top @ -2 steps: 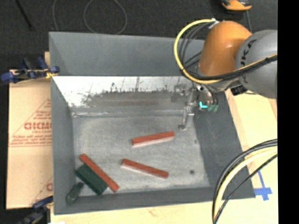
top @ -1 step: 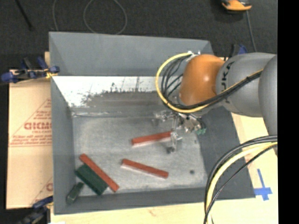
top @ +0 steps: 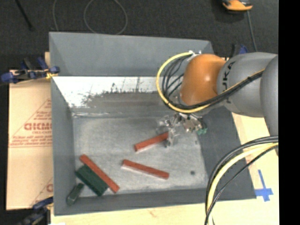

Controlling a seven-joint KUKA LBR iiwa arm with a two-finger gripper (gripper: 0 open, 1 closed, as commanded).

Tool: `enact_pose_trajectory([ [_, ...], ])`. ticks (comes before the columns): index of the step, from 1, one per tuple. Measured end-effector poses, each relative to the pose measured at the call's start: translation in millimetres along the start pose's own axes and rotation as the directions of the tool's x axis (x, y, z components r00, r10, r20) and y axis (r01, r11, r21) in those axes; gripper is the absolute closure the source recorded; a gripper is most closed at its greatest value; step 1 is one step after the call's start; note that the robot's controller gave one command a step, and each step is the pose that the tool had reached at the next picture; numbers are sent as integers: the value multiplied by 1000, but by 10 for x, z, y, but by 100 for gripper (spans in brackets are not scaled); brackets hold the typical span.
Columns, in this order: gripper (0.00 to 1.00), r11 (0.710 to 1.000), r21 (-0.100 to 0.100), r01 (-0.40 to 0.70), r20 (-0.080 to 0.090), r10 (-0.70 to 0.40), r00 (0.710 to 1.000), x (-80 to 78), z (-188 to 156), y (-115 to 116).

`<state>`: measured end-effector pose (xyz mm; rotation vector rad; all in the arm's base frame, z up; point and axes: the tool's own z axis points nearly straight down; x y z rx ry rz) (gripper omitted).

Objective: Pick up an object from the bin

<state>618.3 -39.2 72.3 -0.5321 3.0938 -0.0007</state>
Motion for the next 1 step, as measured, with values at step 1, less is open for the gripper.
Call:
enact_pose_trajectory([
  [1, 100, 999, 8, -43, 11, 43, 999, -7, -1443, -762],
])
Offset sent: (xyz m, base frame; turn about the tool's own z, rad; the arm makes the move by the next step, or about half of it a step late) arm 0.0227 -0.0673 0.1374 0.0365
